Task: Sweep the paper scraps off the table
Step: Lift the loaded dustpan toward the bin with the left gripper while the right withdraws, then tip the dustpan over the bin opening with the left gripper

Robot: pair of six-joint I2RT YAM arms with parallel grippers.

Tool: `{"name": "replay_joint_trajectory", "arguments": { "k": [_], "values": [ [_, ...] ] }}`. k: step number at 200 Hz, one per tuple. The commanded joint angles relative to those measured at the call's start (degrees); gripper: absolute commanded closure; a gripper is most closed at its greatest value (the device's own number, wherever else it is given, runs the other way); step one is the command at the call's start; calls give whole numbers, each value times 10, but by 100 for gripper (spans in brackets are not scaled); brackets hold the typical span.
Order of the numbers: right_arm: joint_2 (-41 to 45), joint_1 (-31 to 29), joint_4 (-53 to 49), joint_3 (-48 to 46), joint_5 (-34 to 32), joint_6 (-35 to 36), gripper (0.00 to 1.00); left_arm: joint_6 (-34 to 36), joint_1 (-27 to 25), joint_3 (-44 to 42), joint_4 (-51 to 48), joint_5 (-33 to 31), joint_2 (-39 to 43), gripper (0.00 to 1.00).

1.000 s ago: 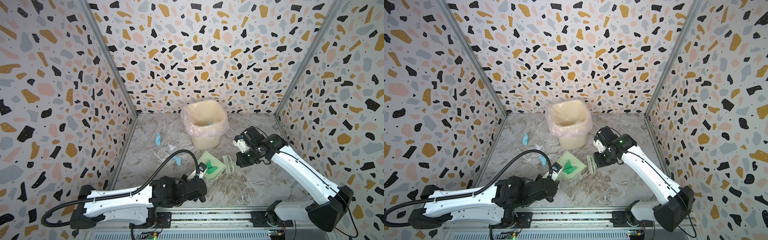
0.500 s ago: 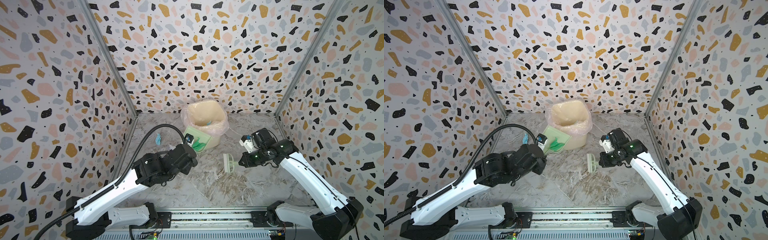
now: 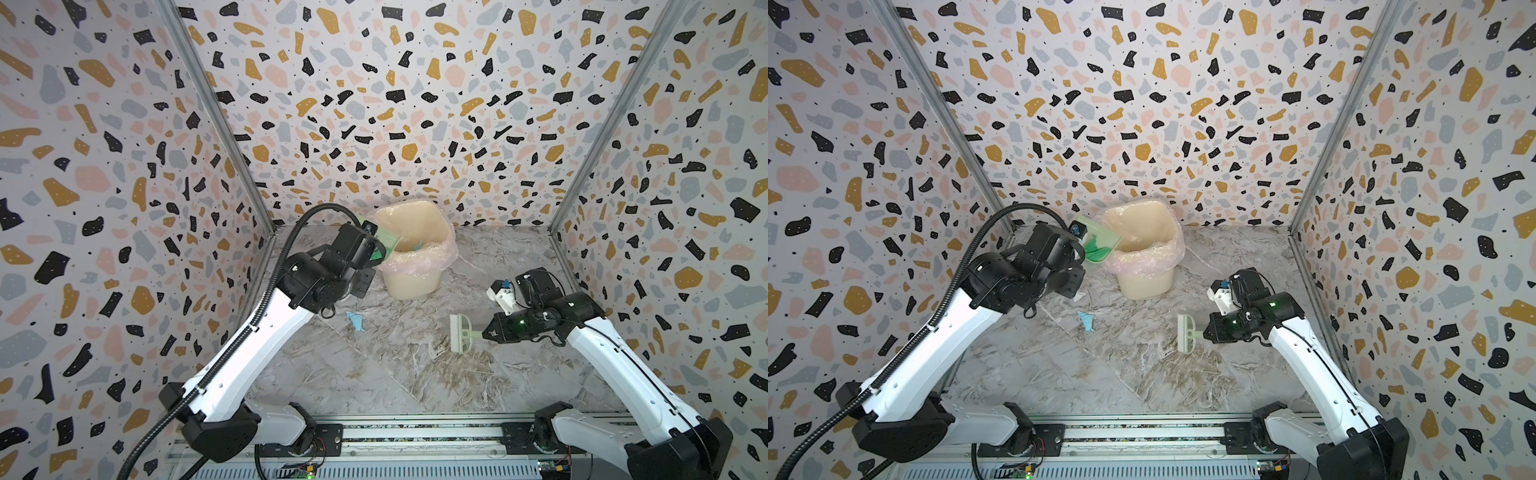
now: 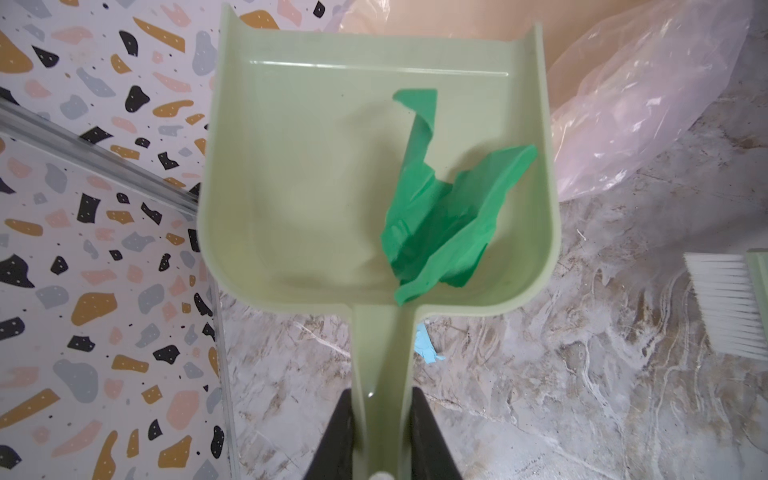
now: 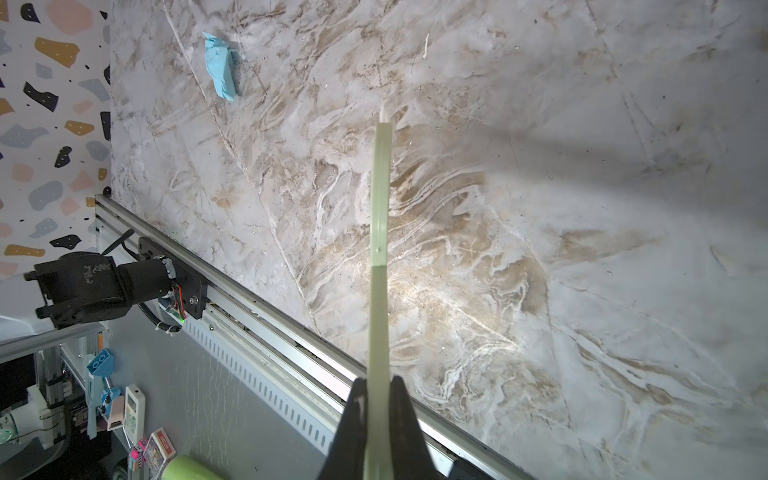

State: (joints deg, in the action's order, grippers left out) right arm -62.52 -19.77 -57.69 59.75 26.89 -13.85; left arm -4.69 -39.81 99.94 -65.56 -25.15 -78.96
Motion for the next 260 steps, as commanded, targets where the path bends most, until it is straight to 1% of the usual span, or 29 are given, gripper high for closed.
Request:
{"name": "replay_joint_trajectory", "arguments": {
  "k": [1,11,40,62,80,111,134,156,191,218,244,260],
  "values": [
    [14,11,8,-5,23,19,100,45,5,45,6,0,-37,100],
    [14,14,8,-6,25,23,100,54,5,63,2,-1,-59,100],
    [20,20,8,-12,34,25,100,84,5,101,-2,-32,-104,100],
    [31,20,26,-35,63,10,100,114,5,125,-7,-74,-132,100],
    [39,20,28,-46,72,2,100,142,5,137,-6,-104,-153,100],
    [44,20,12,-52,69,5,100,192,5,167,-1,-123,-196,100],
    [44,20,6,-57,66,7,100,228,5,196,7,-123,-224,100],
    [38,21,7,-63,67,8,100,262,1,212,18,-146,-241,100],
    [24,21,8,-62,70,14,100,341,-34,191,53,-226,-260,100],
    [17,23,10,-65,72,19,100,400,-50,176,87,-288,-273,100],
    [17,25,17,-71,77,19,100,449,-58,162,127,-333,-280,100],
    [18,26,20,-73,80,20,100,477,-65,146,149,-350,-280,100]
  ]
}}
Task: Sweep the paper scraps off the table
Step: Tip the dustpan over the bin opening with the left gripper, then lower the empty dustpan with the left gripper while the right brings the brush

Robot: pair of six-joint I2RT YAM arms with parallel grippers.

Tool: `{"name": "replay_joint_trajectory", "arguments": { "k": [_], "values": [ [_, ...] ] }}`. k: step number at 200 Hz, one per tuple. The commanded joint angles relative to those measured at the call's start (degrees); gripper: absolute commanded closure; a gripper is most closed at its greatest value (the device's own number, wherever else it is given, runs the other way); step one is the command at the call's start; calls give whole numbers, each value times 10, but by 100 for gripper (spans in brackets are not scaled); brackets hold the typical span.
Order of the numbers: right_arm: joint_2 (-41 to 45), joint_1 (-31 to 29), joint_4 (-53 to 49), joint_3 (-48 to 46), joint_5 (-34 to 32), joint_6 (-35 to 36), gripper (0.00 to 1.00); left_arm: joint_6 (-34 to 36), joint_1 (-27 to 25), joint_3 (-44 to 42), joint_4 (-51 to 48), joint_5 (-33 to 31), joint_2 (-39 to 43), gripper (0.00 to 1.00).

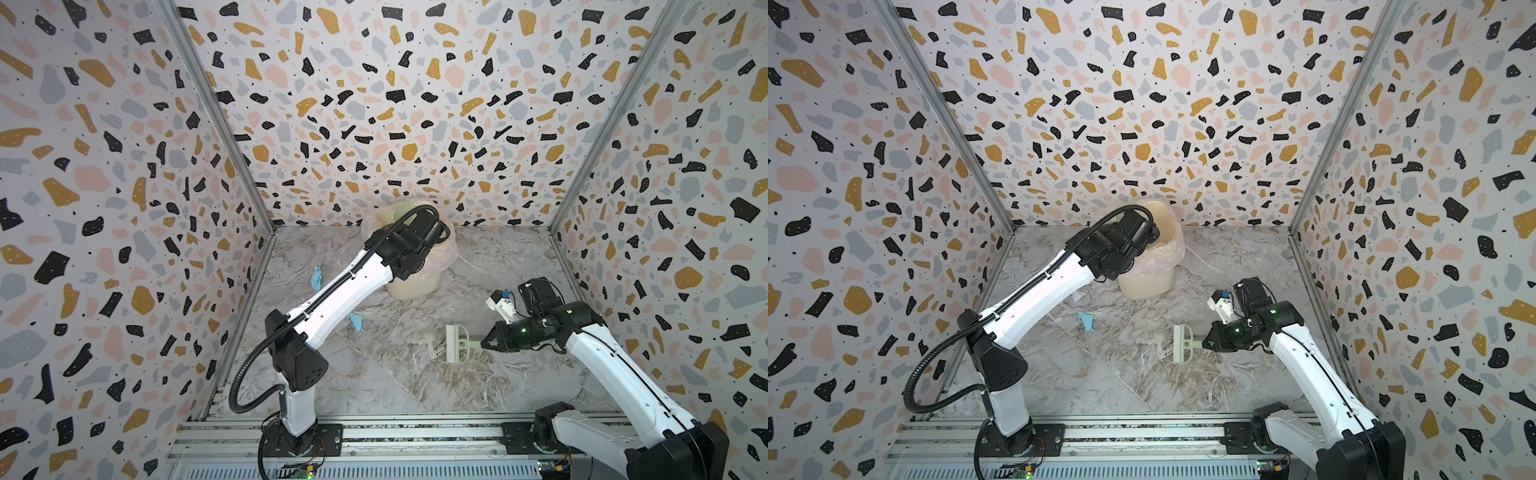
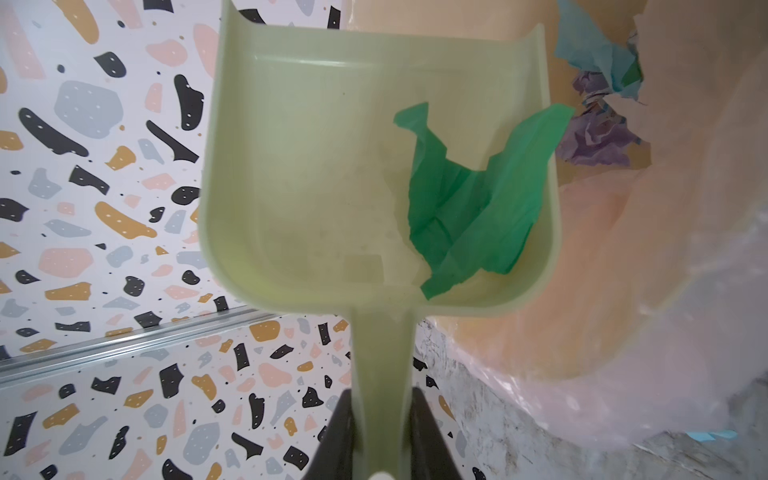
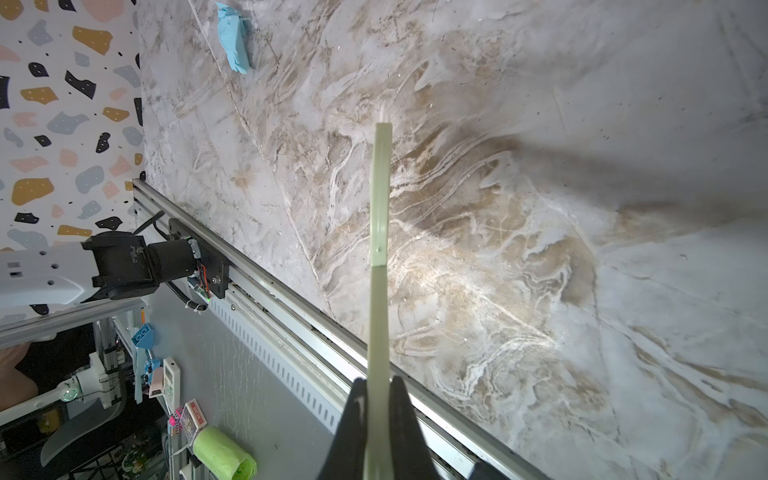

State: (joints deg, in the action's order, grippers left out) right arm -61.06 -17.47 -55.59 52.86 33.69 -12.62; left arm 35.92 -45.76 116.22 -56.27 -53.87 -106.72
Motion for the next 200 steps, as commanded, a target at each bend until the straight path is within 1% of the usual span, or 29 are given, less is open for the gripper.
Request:
{"name": "replay_joint_trajectory", "arguments": {
  "k": [1,78,124,150,177,200],
  "values": [
    [3,3,-1,-3,12,7,100,72,-6,-18,58,-64,-2,100],
    [4,4,1,-5,16,10,100,140,-14,-60,126,-113,6,100],
    [7,5,6,-7,23,8,100,142,-14,-58,136,-128,8,100],
    [8,3,15,-10,30,4,100,108,-14,-33,125,-114,12,100],
    [13,2,50,-24,53,-21,100,21,-14,31,74,-54,16,100],
    [21,-18,105,-38,65,-67,100,-41,-14,33,54,-24,45,100]
  ]
}}
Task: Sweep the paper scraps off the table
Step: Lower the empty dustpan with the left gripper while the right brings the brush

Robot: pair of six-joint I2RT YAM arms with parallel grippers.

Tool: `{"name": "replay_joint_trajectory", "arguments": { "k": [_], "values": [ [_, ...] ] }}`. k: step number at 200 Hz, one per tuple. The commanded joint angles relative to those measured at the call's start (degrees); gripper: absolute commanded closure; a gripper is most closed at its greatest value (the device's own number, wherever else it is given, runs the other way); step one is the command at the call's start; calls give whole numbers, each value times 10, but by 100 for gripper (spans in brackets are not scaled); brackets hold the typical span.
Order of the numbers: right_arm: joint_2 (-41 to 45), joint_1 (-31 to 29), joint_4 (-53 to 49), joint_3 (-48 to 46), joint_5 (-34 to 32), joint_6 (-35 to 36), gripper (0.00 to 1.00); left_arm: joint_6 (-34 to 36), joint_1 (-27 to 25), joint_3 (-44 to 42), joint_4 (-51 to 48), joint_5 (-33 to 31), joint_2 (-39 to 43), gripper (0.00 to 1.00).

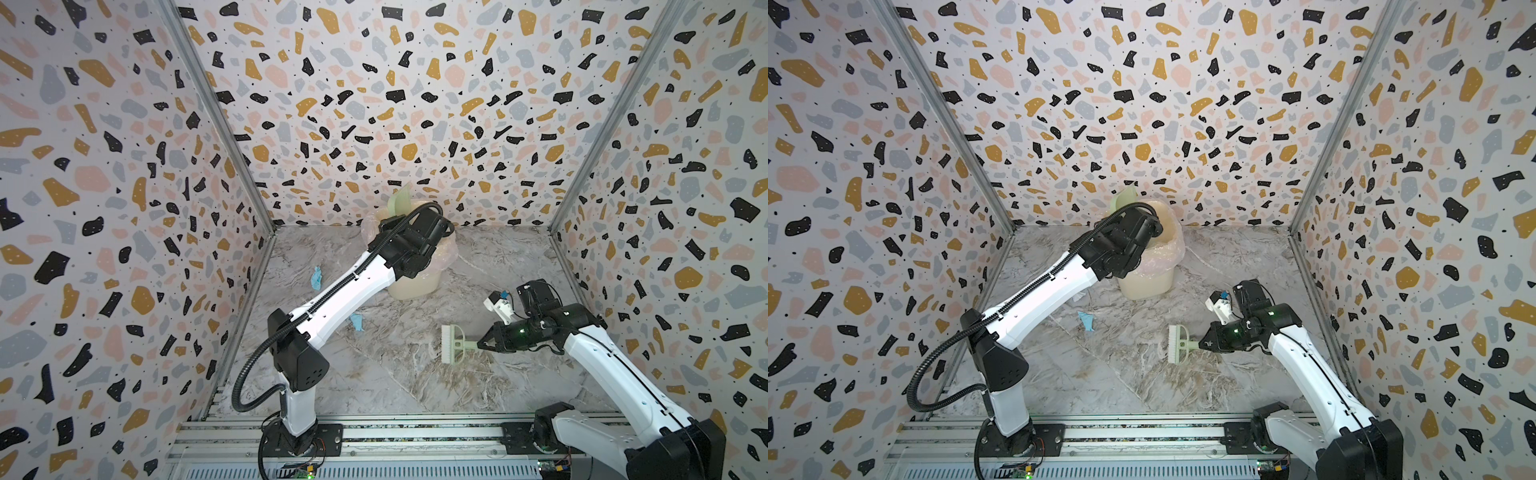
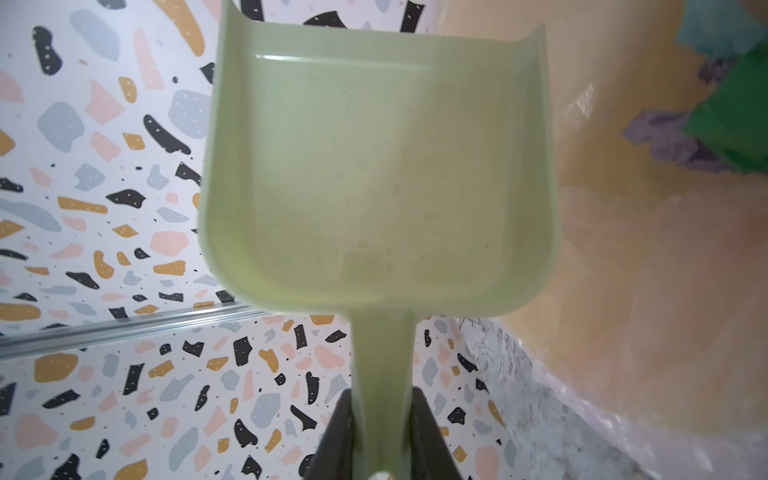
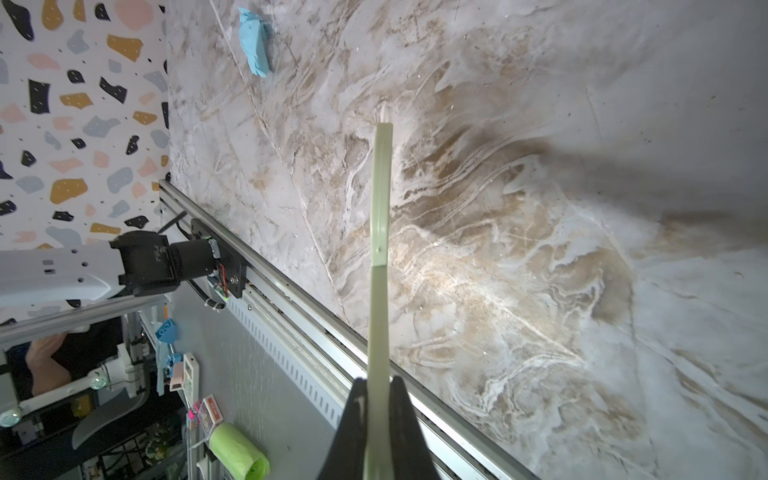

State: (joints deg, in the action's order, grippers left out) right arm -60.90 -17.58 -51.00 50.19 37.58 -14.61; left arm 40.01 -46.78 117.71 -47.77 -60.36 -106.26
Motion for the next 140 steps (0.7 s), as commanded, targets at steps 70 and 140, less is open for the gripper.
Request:
{"name": "replay_joint_trajectory", "arguments": {
  "k": [70,140],
  "values": [
    [-20,-225,352,-46,-41,-263,100,-308,-4,-251,59,186,277,100],
    [-188,-346,626,-19,-100,-418,100,-421,-3,-454,81,258,467,100]
  ]
}}
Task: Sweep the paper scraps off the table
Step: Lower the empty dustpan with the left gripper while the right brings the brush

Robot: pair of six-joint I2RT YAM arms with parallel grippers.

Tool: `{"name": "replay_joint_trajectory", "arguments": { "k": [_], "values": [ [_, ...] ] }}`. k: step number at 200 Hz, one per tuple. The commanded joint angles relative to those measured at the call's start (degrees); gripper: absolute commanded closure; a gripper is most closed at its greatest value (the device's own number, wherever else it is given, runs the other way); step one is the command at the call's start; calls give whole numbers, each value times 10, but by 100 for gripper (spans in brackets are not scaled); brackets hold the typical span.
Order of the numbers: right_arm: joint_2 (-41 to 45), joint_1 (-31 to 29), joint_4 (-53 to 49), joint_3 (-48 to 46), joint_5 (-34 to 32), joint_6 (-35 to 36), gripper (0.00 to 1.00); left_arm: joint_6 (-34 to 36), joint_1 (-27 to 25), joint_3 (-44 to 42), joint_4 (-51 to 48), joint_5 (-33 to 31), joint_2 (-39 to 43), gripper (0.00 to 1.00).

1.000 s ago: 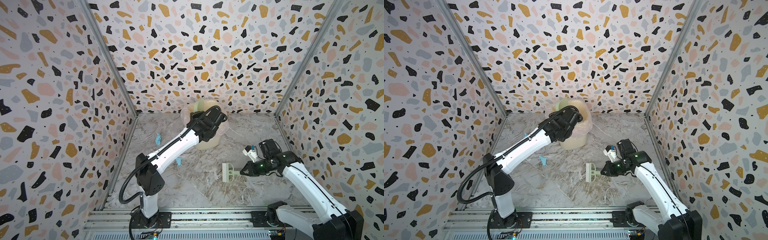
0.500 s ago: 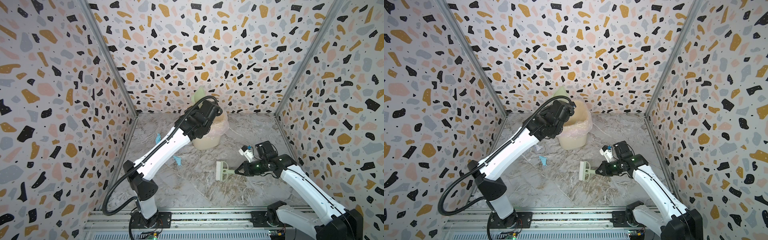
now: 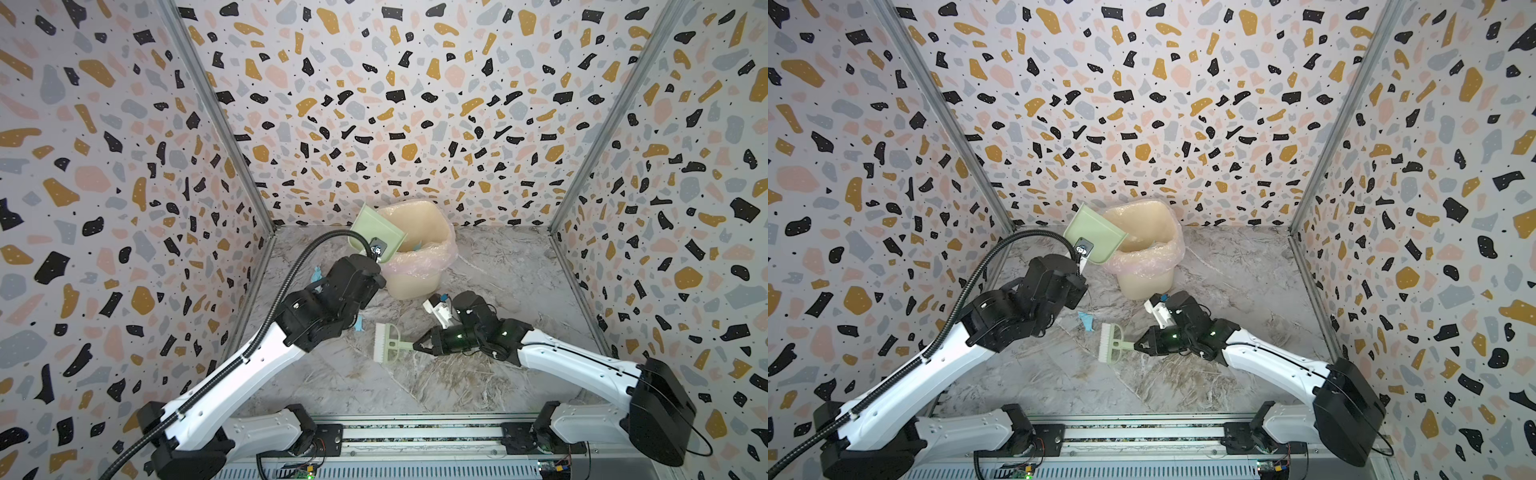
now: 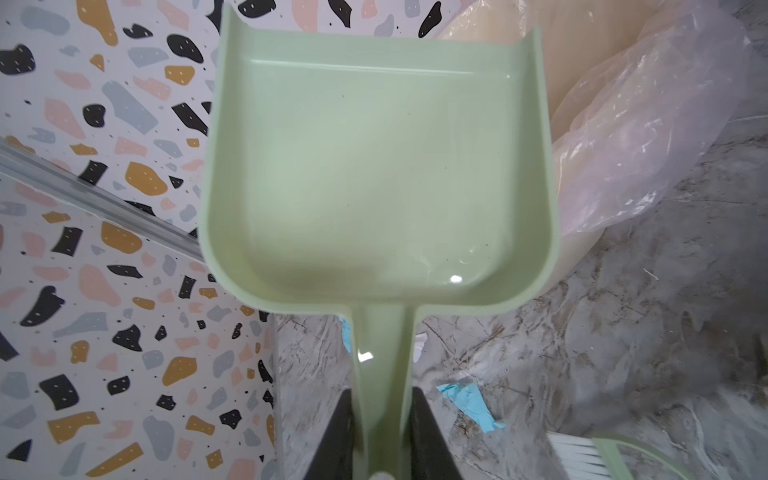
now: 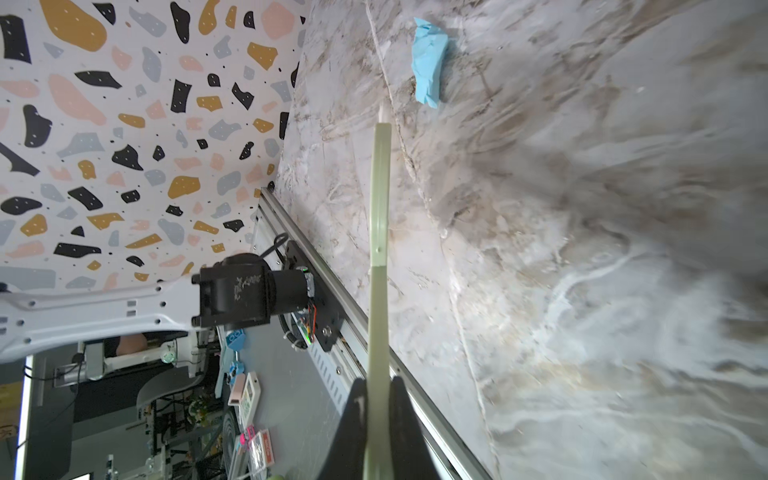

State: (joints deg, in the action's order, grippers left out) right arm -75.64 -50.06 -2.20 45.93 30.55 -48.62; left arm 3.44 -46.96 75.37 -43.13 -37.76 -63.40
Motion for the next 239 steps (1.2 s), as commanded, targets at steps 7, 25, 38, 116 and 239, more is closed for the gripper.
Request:
{"name": "replay_joint_trajectory", "arguments": {
  "k": [7,25,38,116,239],
  "values": [
    [-57,-28,163,28,-34,-96,100,-60,-1,-40,33,36,48,100],
    [-105,-39,228,42,-44,-131,100,-69,-1,-59,28,47,69,100],
    [-138,-46,258,58,-54,-153,100,-73,-1,-72,25,50,81,100],
    [-292,-59,373,118,-102,-267,100,-80,-1,-92,23,67,100,100],
    [-142,-25,262,-55,-118,-330,100,-93,-1,-96,10,78,96,100]
  ]
}}
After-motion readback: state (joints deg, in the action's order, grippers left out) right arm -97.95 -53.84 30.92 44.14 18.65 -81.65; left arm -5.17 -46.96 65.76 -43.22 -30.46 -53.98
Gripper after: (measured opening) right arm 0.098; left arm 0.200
